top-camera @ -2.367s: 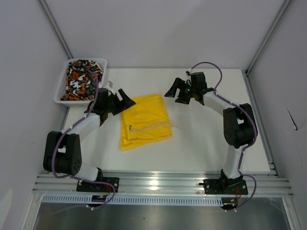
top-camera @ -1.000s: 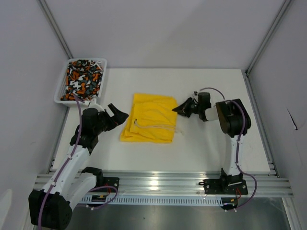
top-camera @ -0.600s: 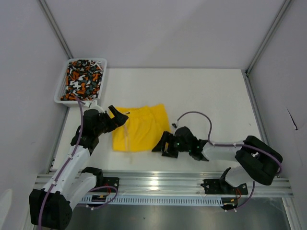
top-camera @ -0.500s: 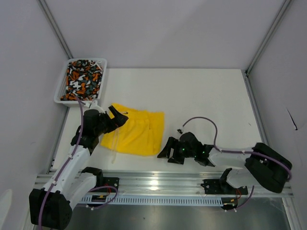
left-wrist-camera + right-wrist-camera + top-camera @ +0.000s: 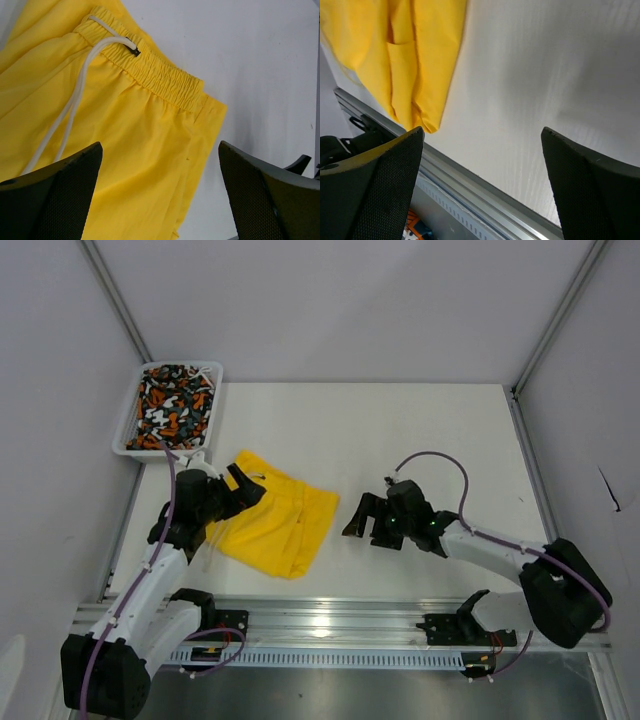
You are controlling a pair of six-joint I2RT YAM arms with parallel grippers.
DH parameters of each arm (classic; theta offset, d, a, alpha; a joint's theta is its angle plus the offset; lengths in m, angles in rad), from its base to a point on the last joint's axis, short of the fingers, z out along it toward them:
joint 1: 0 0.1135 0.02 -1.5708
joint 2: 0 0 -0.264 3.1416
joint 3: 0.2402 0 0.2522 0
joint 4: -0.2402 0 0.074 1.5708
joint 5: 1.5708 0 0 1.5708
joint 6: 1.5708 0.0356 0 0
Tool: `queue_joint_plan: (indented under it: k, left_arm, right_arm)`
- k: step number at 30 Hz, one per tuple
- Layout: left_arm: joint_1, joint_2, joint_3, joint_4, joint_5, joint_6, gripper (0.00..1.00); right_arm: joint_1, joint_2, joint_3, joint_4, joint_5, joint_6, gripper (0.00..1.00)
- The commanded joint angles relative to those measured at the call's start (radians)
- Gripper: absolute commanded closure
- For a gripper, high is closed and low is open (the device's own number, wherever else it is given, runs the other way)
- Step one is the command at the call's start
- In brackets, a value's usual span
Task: Fold and stack the shorts
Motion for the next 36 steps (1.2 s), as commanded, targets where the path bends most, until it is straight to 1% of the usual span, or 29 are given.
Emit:
queue_joint_plan:
  k: [1, 7, 12, 15, 19, 22, 23, 24, 25, 27, 28, 29, 30, 31, 32, 33, 35, 36]
  left_arm:
    - [-0.004, -0.008, -0.001, -0.002, 0.008, 0.037, 0.01]
    - [-0.006, -0.055, -0.076, -0.001, 0.008, 0.041, 0.01]
    - [-0.022, -0.077, -0.133, 0.022, 0.022, 0.018, 0.03]
    - [-0.036, -0.082, -0.176, 0.050, 0.026, -0.002, 0.05]
    - [-0.055, -0.094, -0.216, 0.080, 0.023, -0.023, 0.10]
    - [-0.064, -0.105, -0.256, 0.114, 0.020, -0.042, 0.11]
    - [-0.065, -0.103, -0.260, 0.125, 0.017, -0.045, 0.11]
    - [-0.067, -0.097, -0.263, 0.133, 0.017, -0.045, 0.11]
    - [-0.067, -0.082, -0.263, 0.136, 0.019, -0.045, 0.11]
    - [-0.067, -0.068, -0.270, 0.156, 0.026, -0.049, 0.12]
    - [-0.069, -0.060, -0.273, 0.163, 0.037, -0.054, 0.12]
    - [-0.070, -0.057, -0.274, 0.177, 0.040, -0.063, 0.12]
    - [-0.070, -0.060, -0.280, 0.180, 0.040, -0.065, 0.13]
    - [-0.070, -0.063, -0.280, 0.180, 0.036, -0.068, 0.13]
    - [-0.070, -0.074, -0.279, 0.176, 0.033, -0.068, 0.13]
    - [-0.070, -0.078, -0.265, 0.168, 0.031, -0.068, 0.13]
    - [-0.070, -0.091, -0.236, 0.134, 0.025, -0.060, 0.13]
    - [-0.070, -0.095, -0.219, 0.124, 0.025, -0.058, 0.12]
  right_arm:
    - [0.035, 0.120, 0.048, 0.054, -0.040, -0.017, 0.01]
    - [0.116, 0.294, 0.091, 0.254, 0.006, 0.115, 0.01]
    - [0.181, 0.467, 0.189, 0.371, 0.018, 0.199, 0.01]
    - [0.227, 0.545, 0.277, 0.371, 0.033, 0.219, 0.00]
    - [0.273, 0.622, 0.364, 0.351, 0.064, 0.248, 0.00]
    - [0.293, 0.673, 0.421, 0.319, 0.084, 0.264, 0.03]
    - [0.297, 0.682, 0.430, 0.310, 0.088, 0.265, 0.09]
    - [0.298, 0.690, 0.437, 0.308, 0.093, 0.270, 0.13]
    - [0.299, 0.702, 0.441, 0.310, 0.102, 0.276, 0.23]
    - [0.296, 0.707, 0.438, 0.305, 0.110, 0.279, 0.33]
    - [0.294, 0.710, 0.435, 0.307, 0.114, 0.282, 0.43]
    - [0.291, 0.710, 0.435, 0.307, 0.116, 0.283, 0.49]
    - [0.288, 0.711, 0.434, 0.308, 0.113, 0.282, 0.57]
    - [0.287, 0.710, 0.435, 0.304, 0.113, 0.277, 0.79]
    - [0.284, 0.710, 0.435, 0.290, 0.110, 0.274, 0.83]
    - [0.270, 0.707, 0.435, 0.279, 0.096, 0.267, 0.90]
    - [0.247, 0.679, 0.426, 0.220, 0.084, 0.222, 0.97]
    - [0.212, 0.661, 0.417, 0.191, 0.079, 0.196, 0.98]
